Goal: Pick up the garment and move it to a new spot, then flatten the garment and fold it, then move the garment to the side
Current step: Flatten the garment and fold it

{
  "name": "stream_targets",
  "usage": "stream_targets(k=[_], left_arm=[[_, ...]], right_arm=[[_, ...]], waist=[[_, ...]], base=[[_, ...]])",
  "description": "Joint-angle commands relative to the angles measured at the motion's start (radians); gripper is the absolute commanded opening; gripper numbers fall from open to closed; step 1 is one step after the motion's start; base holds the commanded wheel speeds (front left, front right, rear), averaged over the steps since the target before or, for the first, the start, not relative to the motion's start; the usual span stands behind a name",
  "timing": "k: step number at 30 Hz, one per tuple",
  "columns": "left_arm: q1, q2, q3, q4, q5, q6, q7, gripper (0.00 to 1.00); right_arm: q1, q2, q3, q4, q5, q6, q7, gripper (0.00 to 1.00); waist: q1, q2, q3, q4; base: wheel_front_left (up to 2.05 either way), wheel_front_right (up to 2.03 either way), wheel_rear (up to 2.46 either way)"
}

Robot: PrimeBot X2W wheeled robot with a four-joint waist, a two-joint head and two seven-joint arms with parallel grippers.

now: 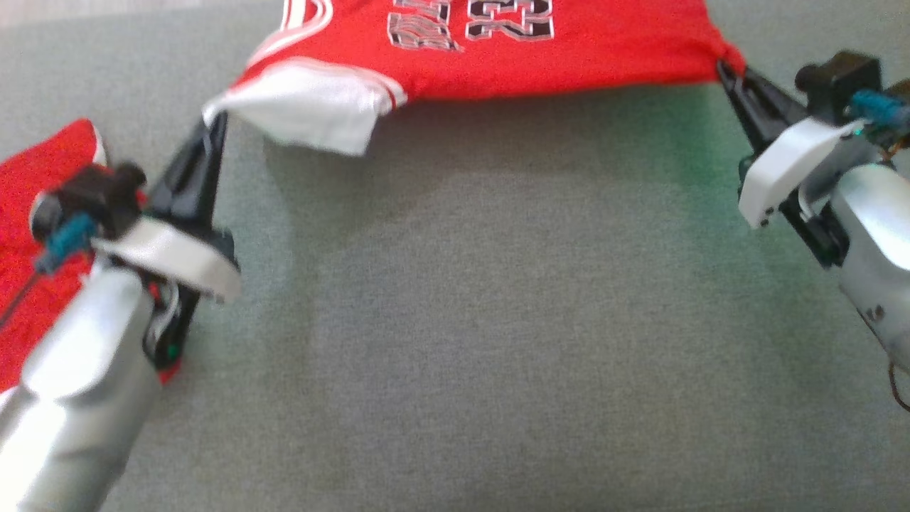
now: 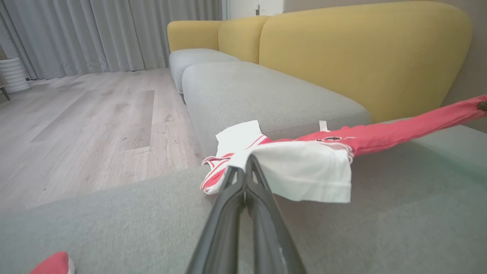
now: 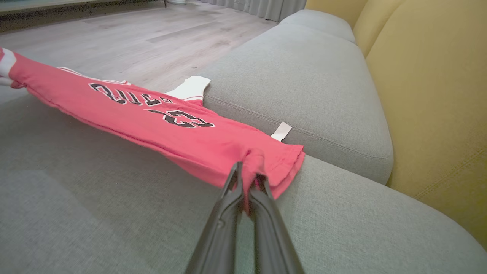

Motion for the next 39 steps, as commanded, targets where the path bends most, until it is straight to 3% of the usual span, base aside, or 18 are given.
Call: stream_targets(k=[1, 14, 18, 34, 39], left_arm=[[0.006, 0.067, 0.030, -0.042, -0.011, 0.002, -0.009, 0.00], [0.261, 0.206, -0.049, -0.329, -0.092, 0.002, 0.185, 0.00], [0.333, 0.242, -0.058, -0.408, -0.139, 0.006, 0.240, 0.00], [0.596, 0.471, -0.094, -0.783, -0.352, 0.020, 0.457, 0.00], [0.585, 0.495, -0.076, -0.808, -0.344, 0.038, 0.459, 0.00]], right_arm=[[0.019, -0.040, 0.039, -0.035, 0.030, 0.008, 0.005, 0.00], [0.131, -0.232, 0.319, -0.207, 0.263, 0.008, 0.087, 0.00], [0.171, -0.275, 0.350, -0.264, 0.297, 0.008, 0.124, 0.00], [0.397, -0.527, 0.376, -0.596, 0.413, 0.008, 0.355, 0.00], [0.398, -0.548, 0.376, -0.627, 0.442, 0.008, 0.378, 0.00]], waist=[[0.0003, 0.0000, -0.041, -0.001], [0.0003, 0.0000, -0.198, 0.050], [0.0003, 0.0000, -0.237, 0.058], [0.0003, 0.0000, -0.341, 0.069], [0.0003, 0.0000, -0.330, 0.062]], base=[[0.00, 0.00, 0.00], [0.00, 0.00, 0.00], [0.00, 0.00, 0.00], [0.00, 0.00, 0.00], [0.00, 0.00, 0.00]])
